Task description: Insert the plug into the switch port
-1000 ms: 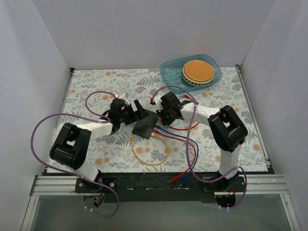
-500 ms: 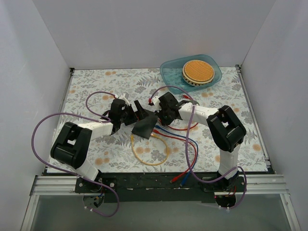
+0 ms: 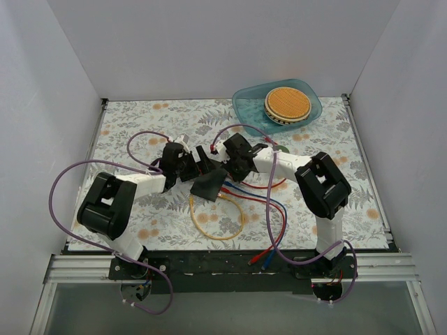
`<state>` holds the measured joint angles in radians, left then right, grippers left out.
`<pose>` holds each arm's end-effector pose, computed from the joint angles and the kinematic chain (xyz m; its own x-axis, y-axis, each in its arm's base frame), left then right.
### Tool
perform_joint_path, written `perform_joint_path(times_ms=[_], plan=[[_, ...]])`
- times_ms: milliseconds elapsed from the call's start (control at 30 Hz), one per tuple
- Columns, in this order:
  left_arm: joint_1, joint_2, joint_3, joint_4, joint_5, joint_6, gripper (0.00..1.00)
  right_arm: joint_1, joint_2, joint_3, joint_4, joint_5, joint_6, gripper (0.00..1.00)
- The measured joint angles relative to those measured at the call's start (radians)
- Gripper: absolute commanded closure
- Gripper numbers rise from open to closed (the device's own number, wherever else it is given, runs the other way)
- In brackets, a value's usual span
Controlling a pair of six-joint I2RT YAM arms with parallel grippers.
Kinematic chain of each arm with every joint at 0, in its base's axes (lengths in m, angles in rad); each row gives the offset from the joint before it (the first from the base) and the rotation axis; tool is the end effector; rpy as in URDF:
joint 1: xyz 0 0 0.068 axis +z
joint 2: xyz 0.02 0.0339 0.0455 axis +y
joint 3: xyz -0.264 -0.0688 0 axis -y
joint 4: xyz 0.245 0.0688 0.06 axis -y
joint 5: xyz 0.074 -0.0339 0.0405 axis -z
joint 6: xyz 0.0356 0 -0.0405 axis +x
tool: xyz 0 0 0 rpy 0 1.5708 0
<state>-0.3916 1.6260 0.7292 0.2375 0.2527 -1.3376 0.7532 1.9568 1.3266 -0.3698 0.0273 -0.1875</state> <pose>0.2925 -0.1304 0.1567 -0.6681 -0.7433 -0.0336 -0.4233 0.4168 -0.8044 0.3011 0.2810 0.1700 -0.4777 -0.7033 -0.5265 -0.7756 0.6191 -0.1233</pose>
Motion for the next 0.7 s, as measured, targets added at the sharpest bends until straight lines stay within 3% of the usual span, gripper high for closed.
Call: perform_joint_path(times_ms=[700], plan=[[0.009, 0.071, 0.057, -0.005, 0.044, 0.107, 0.02, 0.029, 0.028, 0.048, -0.030, 0.040, -0.065, 0.99]])
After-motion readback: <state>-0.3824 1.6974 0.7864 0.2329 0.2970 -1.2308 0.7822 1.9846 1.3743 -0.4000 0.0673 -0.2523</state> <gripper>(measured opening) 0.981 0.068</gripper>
